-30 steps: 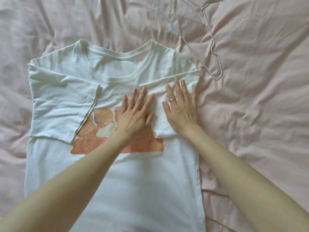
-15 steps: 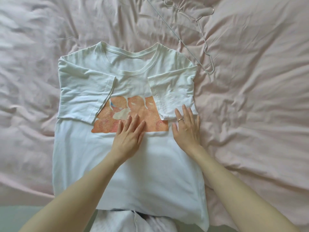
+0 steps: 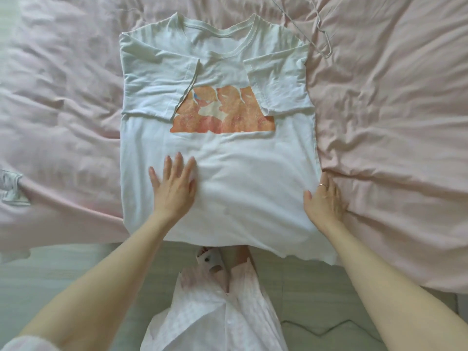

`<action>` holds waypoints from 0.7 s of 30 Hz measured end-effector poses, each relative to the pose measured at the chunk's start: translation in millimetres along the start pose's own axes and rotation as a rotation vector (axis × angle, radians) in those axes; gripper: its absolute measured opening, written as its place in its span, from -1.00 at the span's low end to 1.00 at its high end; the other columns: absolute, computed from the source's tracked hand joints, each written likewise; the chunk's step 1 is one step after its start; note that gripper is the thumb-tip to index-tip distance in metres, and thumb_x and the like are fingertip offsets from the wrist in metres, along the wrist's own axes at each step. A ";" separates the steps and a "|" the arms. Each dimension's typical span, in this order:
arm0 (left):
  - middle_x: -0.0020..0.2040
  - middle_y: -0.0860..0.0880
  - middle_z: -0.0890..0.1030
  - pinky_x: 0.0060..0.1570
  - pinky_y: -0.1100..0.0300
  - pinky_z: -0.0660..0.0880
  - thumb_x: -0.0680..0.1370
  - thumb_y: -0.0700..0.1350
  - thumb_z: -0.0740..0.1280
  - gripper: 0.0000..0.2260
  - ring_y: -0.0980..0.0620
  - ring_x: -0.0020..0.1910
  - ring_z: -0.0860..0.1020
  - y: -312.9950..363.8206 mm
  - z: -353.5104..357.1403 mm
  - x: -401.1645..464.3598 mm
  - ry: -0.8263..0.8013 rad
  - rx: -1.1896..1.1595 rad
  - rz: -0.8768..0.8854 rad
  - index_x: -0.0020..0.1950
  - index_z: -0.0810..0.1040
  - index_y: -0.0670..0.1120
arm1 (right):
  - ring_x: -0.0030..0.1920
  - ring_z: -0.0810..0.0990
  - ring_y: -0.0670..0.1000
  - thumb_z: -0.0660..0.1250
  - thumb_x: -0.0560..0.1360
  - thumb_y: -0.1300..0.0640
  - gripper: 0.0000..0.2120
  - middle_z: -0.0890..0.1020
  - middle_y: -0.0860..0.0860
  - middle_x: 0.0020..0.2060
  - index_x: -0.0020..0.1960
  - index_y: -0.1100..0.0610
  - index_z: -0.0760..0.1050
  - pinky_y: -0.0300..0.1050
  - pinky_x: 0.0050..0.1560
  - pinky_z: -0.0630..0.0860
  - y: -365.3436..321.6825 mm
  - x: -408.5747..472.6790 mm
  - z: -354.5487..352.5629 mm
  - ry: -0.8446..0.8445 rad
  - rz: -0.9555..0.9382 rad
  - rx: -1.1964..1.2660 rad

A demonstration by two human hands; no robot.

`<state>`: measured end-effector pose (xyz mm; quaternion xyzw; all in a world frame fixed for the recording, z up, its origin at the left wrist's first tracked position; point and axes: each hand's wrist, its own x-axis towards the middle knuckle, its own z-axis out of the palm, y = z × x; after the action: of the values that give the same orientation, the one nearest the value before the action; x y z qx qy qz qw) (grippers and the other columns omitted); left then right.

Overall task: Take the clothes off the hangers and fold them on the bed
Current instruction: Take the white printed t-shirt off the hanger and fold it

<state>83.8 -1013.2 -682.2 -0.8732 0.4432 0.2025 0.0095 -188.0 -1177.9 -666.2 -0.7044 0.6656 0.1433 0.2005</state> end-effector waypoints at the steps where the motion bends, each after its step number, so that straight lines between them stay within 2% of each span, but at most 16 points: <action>1: 0.56 -0.09 -0.03 0.38 -0.29 -0.16 0.62 -0.02 0.10 -0.49 -0.15 0.53 -0.09 -7.4 -1.4 -2.1 0.004 -0.020 -0.086 0.54 0.03 0.05 | 0.43 0.20 0.20 0.17 0.56 0.03 -0.39 0.18 0.15 0.47 0.51 0.19 0.03 0.24 0.37 0.18 7.2 -2.3 1.9 -0.006 0.043 0.013; 3: 0.56 -0.11 -0.11 0.37 -0.30 -0.16 0.63 -0.02 0.06 -0.48 -0.15 0.53 -0.13 -21.9 -4.3 -5.2 0.009 -0.082 -0.241 0.55 -0.06 0.06 | 0.37 0.28 0.25 0.16 0.56 0.02 -0.45 0.28 0.21 0.40 0.46 0.25 0.14 0.21 0.32 0.24 16.1 -4.3 4.3 -0.045 0.129 0.070; 5: 0.55 -0.16 -0.11 0.39 -0.29 -0.09 0.63 -0.05 0.06 -0.49 -0.18 0.52 -0.11 -35.5 -6.5 -10.9 0.045 -0.154 -0.310 0.55 -0.05 0.02 | 0.33 0.34 0.28 0.16 0.56 0.00 -0.49 0.34 0.24 0.35 0.39 0.29 0.25 0.18 0.29 0.29 20.1 -3.5 6.3 -0.076 0.183 0.159; 8: 0.51 -0.25 0.03 0.40 -0.17 0.04 0.62 -0.09 0.11 -0.49 -0.24 0.48 0.03 -53.9 -2.2 -23.6 0.212 -0.319 -0.394 0.54 0.03 -0.09 | 0.27 0.40 0.28 0.08 0.59 -0.06 -0.50 0.44 0.27 0.28 0.31 0.32 0.34 0.10 0.26 0.33 24.5 -3.6 12.4 -0.052 0.236 0.368; 11: 0.41 -0.25 0.21 0.36 -0.07 0.18 0.60 -0.02 0.16 -0.49 -0.22 0.37 0.24 -63.2 6.1 -37.1 0.294 -0.575 -0.687 0.49 0.12 -0.16 | 0.29 0.39 0.26 0.02 0.61 -0.09 -0.45 0.46 0.28 0.27 0.29 0.35 0.39 0.03 0.25 0.31 33.0 -9.2 20.5 -0.041 0.294 0.487; 13: 0.36 -0.21 0.34 0.30 -0.02 0.29 0.59 0.02 0.20 -0.54 -0.20 0.32 0.35 -66.7 13.5 -52.3 0.266 -0.726 -0.808 0.40 0.24 -0.19 | 0.26 0.42 0.26 0.07 0.59 -0.10 -0.47 0.49 0.27 0.24 0.26 0.34 0.43 0.02 0.21 0.34 43.2 -16.0 29.1 -0.049 0.306 0.498; 16: 0.19 -0.21 0.53 0.19 -0.03 0.42 0.56 0.09 0.25 -0.58 -0.20 0.19 0.48 -72.4 26.6 -77.1 0.233 -0.767 -0.825 0.24 0.43 -0.21 | 0.16 0.47 0.26 0.15 0.56 -0.04 -0.56 0.55 0.27 0.14 0.14 0.34 0.48 -0.01 0.05 0.37 54.7 -24.5 40.8 -0.032 0.331 0.524; 18: 0.12 -0.22 0.59 0.16 -0.08 0.47 0.51 0.11 0.32 -0.57 -0.19 0.13 0.54 -73.1 33.7 -89.8 0.200 -0.815 -0.822 0.18 0.52 -0.21 | 0.20 0.46 0.25 0.18 0.55 -0.01 -0.58 0.53 0.25 0.19 0.21 0.32 0.45 0.00 0.09 0.37 56.2 -32.8 43.8 -0.026 0.342 0.529; 21: 0.03 -0.20 0.63 0.09 -0.09 0.52 0.45 0.02 0.43 -0.66 -0.15 0.05 0.59 -68.9 41.9 -108.6 0.122 -0.900 -0.879 0.10 0.59 -0.18 | 0.22 0.45 0.26 0.22 0.54 0.03 -0.54 0.49 0.24 0.24 0.31 0.30 0.36 0.01 0.11 0.38 58.0 -45.6 47.8 -0.059 0.354 0.526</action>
<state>65.9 -879.5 -692.6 -0.9022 -0.0859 0.2961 -0.3018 -245.9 -1117.1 -692.1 -0.4973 0.7859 0.0195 0.3669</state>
